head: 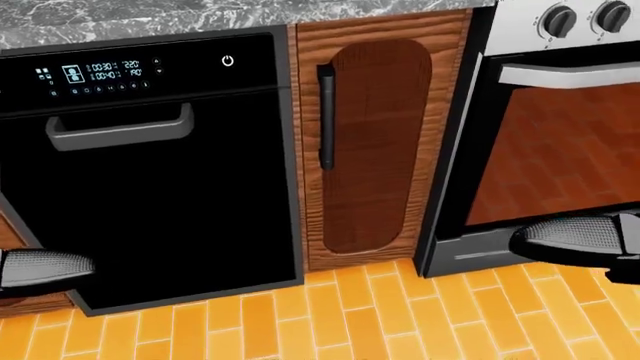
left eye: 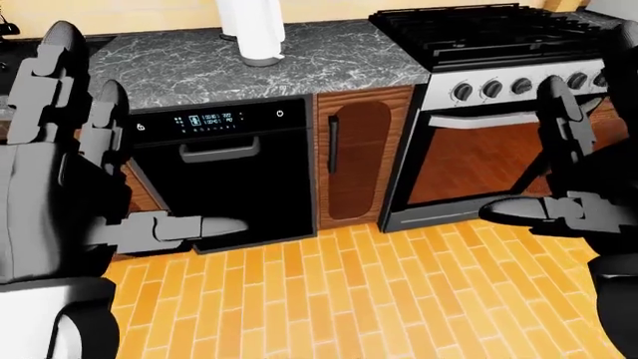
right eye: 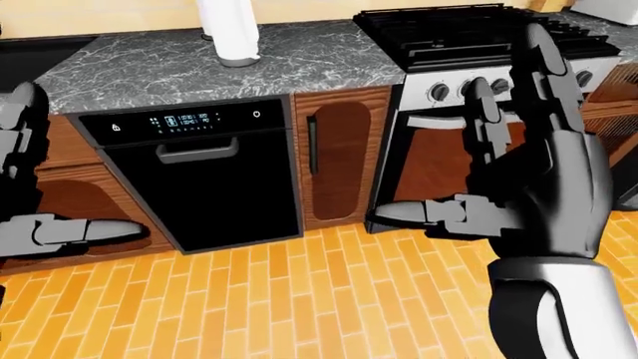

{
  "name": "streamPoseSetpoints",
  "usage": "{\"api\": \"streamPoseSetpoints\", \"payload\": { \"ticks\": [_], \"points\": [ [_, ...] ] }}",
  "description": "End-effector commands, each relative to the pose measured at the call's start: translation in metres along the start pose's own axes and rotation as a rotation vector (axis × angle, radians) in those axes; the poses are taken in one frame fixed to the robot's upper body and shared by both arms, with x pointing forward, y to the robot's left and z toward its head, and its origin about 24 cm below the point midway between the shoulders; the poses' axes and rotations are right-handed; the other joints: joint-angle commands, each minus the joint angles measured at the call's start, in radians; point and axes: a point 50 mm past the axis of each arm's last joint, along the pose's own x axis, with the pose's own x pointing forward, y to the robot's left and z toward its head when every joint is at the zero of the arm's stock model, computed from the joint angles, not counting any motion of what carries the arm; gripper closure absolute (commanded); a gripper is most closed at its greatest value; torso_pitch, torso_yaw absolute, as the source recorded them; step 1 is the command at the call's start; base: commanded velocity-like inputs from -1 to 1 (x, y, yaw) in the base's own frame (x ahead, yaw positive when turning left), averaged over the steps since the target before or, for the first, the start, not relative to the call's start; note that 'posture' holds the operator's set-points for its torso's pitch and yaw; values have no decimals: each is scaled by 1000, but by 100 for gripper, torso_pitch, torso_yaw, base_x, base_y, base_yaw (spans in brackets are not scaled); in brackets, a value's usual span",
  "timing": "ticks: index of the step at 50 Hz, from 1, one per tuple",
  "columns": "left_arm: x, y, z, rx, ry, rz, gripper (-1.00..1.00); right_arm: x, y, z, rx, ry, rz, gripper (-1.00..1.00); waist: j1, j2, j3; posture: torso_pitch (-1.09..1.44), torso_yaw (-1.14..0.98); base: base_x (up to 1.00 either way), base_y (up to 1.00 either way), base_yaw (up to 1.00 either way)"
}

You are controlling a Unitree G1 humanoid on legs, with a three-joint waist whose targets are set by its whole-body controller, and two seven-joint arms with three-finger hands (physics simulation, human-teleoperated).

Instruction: Close the lid of the electric kettle.

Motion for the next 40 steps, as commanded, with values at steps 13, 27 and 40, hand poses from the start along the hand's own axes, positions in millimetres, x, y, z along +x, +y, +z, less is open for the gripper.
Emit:
{"api": "streamPoseSetpoints", "payload": {
  "ticks": [13, 27, 40],
  "points": [
    [1, 2, 9, 6, -58, 12, -100, 0, 0, 6, -2, -47, -2, -100, -1, 136, -17, 0, 0, 0, 11, 0],
    [0, 3, 8, 5, -59, 12, -100, 0, 1, 5, -6, -47, -1, -100, -3, -1, -11, 0, 0, 0, 11, 0],
    [1, 2, 9, 3, -58, 12, -100, 0, 0, 6, -5, -48, -4, -100, 7, 106, -11, 0, 0, 0, 11, 0]
  ]
}}
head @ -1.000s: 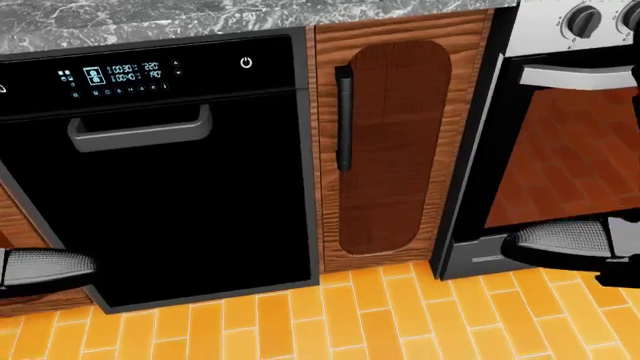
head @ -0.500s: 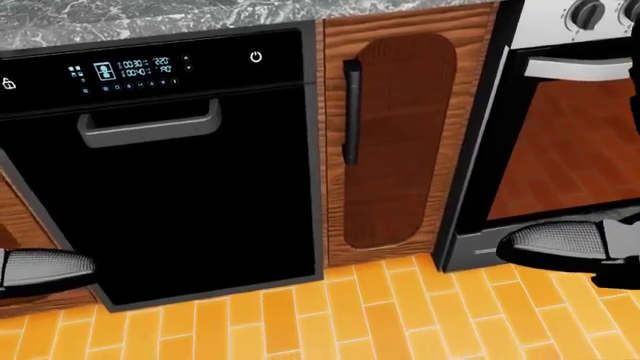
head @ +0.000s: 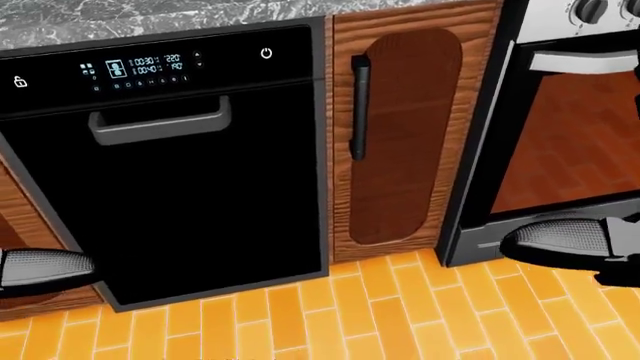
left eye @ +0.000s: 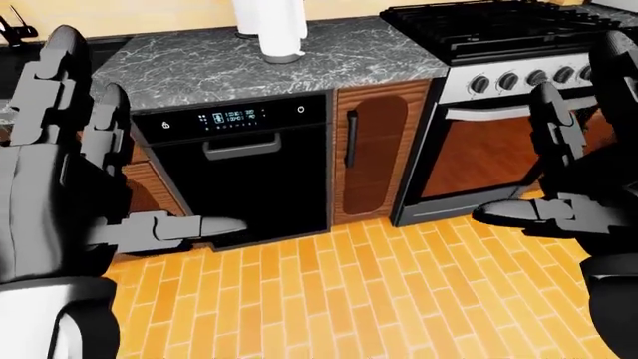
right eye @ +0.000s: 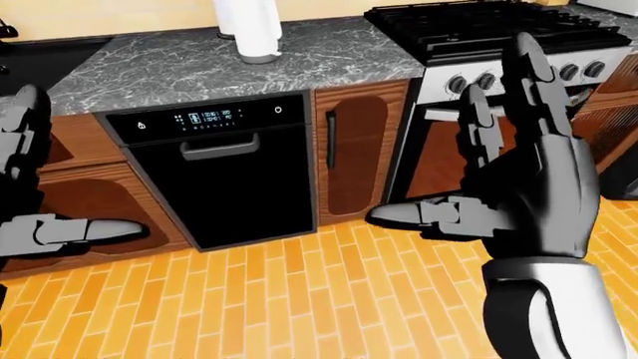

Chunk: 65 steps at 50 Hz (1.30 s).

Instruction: Close the lid of the electric kettle.

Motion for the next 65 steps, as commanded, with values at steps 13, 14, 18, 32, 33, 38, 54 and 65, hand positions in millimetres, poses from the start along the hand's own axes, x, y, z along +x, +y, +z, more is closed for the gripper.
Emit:
{"api": "streamPoseSetpoints", "payload": {
  "ticks": [13, 14, 18, 32, 33, 38, 54, 65],
  "points": [
    [0, 2, 10, 4, -70, 9, -100, 0, -1, 11, -9, -67, -3, -100, -10, -95, -19, 0, 0, 0, 11, 0],
    [0, 1, 10, 4, -70, 9, -100, 0, -1, 11, -9, -68, -3, -100, -8, -100, -22, 0, 0, 0, 11, 0],
    [0, 2, 9, 5, -69, 10, -100, 0, -1, 11, -9, -67, -4, -100, -7, -76, -21, 0, 0, 0, 11, 0],
    [0, 1, 8, 6, -67, 11, -100, 0, -1, 10, -11, -66, -4, -100, -2, -33, -18, 0, 0, 0, 11, 0],
    [0, 1, 8, 6, -67, 11, -100, 0, -1, 9, -11, -65, -4, -100, -3, -42, -16, 0, 0, 0, 11, 0],
    [0, 1, 6, 5, -66, 9, -100, 0, -1, 9, -12, -65, -4, -100, -14, -84, -23, 0, 0, 0, 11, 0],
    [0, -1, 5, 3, -64, 5, -100, 0, 0, 7, -15, -63, -3, -100, 1, 4, -26, 0, 0, 0, 11, 0],
    [-1, 1, 5, 4, -64, 7, -100, -1, 0, 6, -18, -61, -4, -100, -8, -101, -23, 0, 0, 0, 11, 0]
  ]
}}
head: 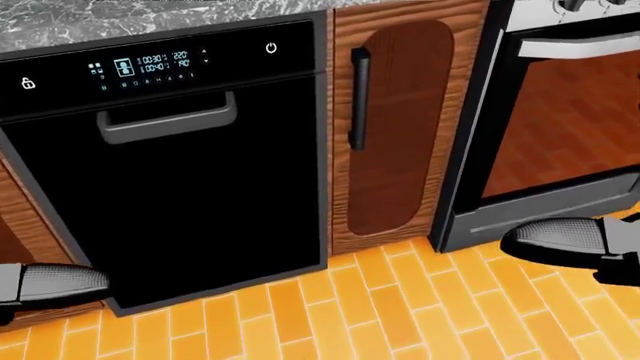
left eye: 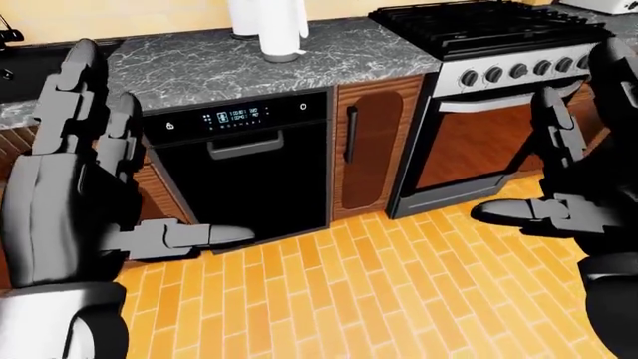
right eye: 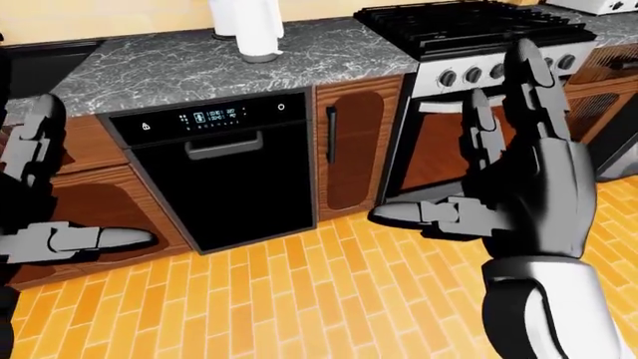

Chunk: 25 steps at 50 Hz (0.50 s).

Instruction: Close the lid of the electric kettle.

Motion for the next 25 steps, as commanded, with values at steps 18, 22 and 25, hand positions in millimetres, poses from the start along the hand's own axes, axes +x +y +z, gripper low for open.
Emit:
{"api": "streamPoseSetpoints", "payload": {
  "ticks": [18, 22, 25],
  "points": [
    [3, 3, 11, 8, -69, 21, -100, 0, 4, 9, -4, -66, 20, -100, 13, 64, -13, 0, 0, 0, 11, 0],
    [3, 2, 10, 7, -67, 19, -100, 0, 5, 10, -7, -69, 15, -100, 13, 9, -10, 0, 0, 0, 11, 0],
    [3, 2, 9, 11, -67, 19, -100, 1, 5, 9, -19, -72, 7, -100, 19, 0, 2, 0, 0, 0, 4, 0]
  ]
}}
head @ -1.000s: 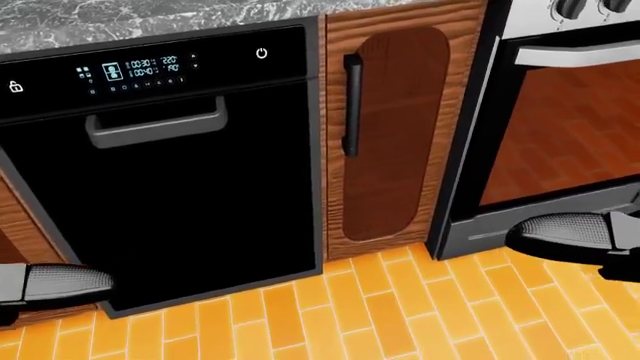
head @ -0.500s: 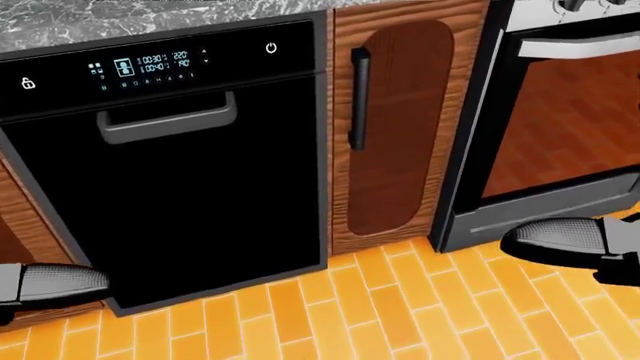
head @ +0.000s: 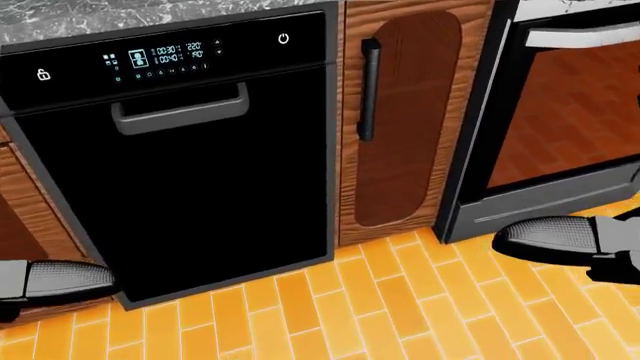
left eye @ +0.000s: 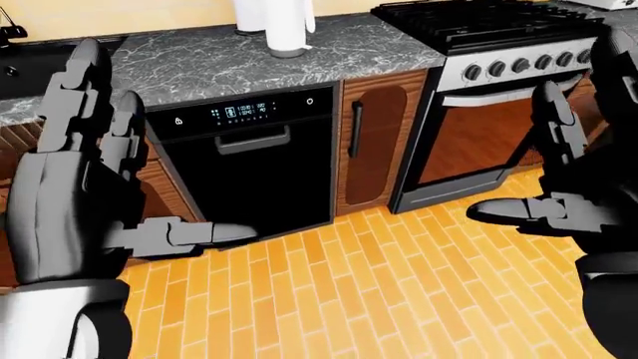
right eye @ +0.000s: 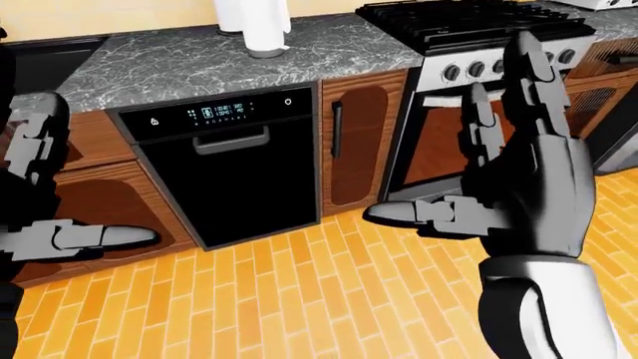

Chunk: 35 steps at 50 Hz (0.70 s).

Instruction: Close the lid of the electric kettle.

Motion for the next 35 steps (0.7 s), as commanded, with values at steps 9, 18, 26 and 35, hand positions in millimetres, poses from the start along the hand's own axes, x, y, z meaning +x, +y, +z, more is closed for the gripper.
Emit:
{"api": "streamPoseSetpoints", "payload": {
  "ticks": [9, 18, 26, 35],
  "points": [
    [2, 3, 9, 14, -64, 22, -100, 2, 7, -2, -29, 7, 45, -100, -5, 30, -22, 0, 0, 0, 0, 0],
    [2, 3, 9, 14, -66, 21, -100, -1, 9, -7, 31, 25, 83, -100, -4, 28, -30, 0, 0, 0, 0, 0],
    [1, 5, 10, 11, -67, 24, -100, -2, 6, -5, 43, 38, 61, -100, 15, 33, -21, 0, 0, 0, 0, 56],
    [1, 5, 9, 11, -67, 27, -100, -3, 7, -5, 29, 26, 72, -100, 28, -35, -15, 0, 0, 0, 0, 100]
  ]
}}
